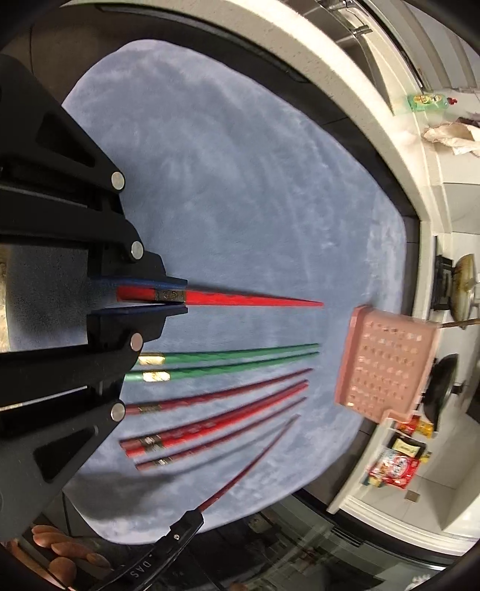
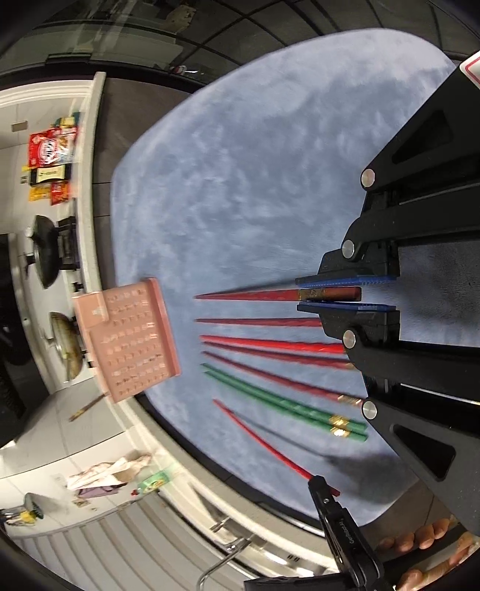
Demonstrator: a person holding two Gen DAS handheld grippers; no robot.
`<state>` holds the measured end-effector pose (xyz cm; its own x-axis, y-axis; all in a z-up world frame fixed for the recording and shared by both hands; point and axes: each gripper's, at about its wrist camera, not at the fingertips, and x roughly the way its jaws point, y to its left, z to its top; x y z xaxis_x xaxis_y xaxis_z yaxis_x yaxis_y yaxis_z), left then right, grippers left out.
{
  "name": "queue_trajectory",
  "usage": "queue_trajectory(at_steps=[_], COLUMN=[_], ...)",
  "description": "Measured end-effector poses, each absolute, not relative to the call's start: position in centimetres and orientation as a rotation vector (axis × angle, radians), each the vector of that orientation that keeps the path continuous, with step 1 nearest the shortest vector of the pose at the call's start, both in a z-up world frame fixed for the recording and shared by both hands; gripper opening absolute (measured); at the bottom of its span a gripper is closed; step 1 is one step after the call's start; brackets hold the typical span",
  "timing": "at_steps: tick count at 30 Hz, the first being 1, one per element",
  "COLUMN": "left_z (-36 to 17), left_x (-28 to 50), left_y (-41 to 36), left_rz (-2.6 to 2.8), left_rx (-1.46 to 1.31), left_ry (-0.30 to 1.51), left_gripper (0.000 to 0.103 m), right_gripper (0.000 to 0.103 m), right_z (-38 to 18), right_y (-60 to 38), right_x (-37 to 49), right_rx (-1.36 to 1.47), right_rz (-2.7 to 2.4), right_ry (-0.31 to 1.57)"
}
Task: Organize utensils
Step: 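Lift and carry both chopsticks into the pink holder with both tools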
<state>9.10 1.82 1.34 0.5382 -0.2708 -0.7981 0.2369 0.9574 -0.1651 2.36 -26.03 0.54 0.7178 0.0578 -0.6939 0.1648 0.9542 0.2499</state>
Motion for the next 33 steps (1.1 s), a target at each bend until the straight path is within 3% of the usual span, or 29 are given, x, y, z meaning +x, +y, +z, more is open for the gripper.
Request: queue_trajectory(at_steps=[15,33], left_z=[10.5,19.3], left_x=[12.6,20.5], left_y=[2.9,-0.1], left_rz=[-0.314,-0.323], left_rx=[-0.08,-0.065], left_ry=[0.779,0.583], left_gripper=[0.007,0.007], right_gripper=[0.007,0.007], right_z=[9.4,16.3], right_y=[-29.1,-31.5], right_x=[4.5,10.3], right_rx=[0.29,0.317], right_rz=[-0.073,-0.023], right_ry=[0.581,0.425])
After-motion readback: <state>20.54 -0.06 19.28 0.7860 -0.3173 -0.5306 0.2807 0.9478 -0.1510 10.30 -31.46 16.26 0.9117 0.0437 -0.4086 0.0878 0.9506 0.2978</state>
